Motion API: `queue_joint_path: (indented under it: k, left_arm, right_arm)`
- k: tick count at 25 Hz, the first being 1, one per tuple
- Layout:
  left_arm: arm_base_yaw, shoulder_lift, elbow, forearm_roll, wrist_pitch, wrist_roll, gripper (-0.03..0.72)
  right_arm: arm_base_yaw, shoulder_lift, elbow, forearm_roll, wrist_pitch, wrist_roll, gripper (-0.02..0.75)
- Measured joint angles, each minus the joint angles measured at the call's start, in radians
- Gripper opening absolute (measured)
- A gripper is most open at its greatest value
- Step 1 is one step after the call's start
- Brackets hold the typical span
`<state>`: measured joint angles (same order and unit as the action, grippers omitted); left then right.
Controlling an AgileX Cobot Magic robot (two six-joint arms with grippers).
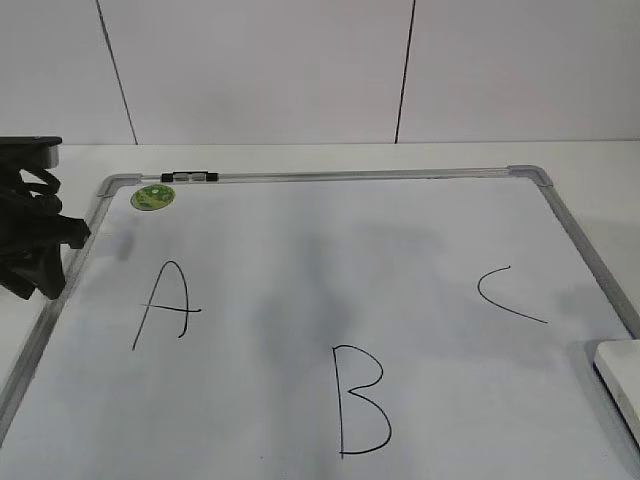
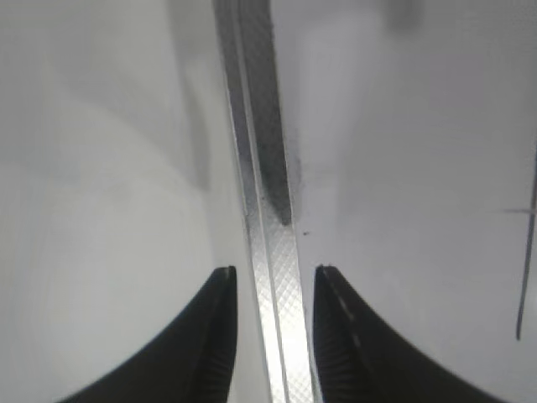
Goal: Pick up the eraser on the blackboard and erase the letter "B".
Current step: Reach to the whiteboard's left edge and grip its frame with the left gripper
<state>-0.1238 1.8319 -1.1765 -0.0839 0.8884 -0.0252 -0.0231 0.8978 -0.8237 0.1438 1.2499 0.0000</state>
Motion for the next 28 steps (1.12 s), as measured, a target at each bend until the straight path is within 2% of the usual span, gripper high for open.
queue_joint_path:
  k: [20, 28]
  left_arm:
    - [0.000, 0.065, -0.005, 0.002, -0.087, 0.002, 0.207]
    - [0.046, 0.065, -0.005, -0.011, -0.090, 0.002, 0.205]
  right_arm:
    - [0.000, 0.000, 0.000, 0.000, 0.000, 0.000, 0.551]
    - [0.000, 0.000, 0.000, 0.000, 0.000, 0.006, 0.551]
